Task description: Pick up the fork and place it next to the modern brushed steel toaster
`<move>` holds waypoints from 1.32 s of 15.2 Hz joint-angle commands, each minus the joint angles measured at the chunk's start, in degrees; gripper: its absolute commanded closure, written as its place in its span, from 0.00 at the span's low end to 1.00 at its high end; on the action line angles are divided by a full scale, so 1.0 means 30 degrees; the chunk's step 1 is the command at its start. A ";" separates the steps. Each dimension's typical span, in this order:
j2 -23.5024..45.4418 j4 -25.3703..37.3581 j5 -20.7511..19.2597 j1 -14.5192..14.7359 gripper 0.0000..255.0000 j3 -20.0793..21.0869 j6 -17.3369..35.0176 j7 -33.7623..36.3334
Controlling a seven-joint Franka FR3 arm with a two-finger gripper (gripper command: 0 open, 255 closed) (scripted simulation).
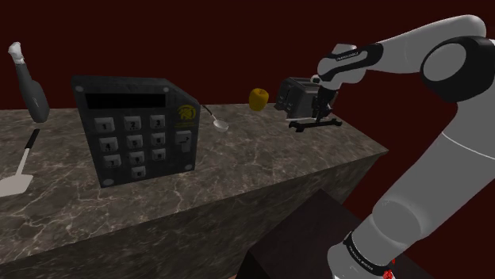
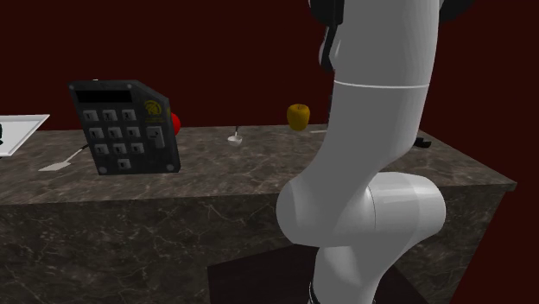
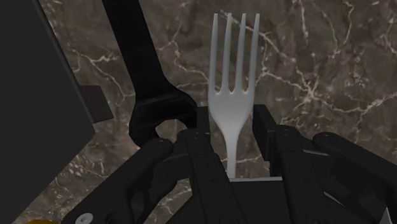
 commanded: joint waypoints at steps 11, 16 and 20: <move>0.1361 -0.1632 0.0514 -0.0116 1.00 0.0012 0.2922 -0.0223; 0.2099 -0.2128 0.0831 -0.0189 1.00 0.0065 0.4111 -0.0384; 0.2099 -0.2128 0.0831 -0.0191 1.00 0.0066 0.4111 -0.0383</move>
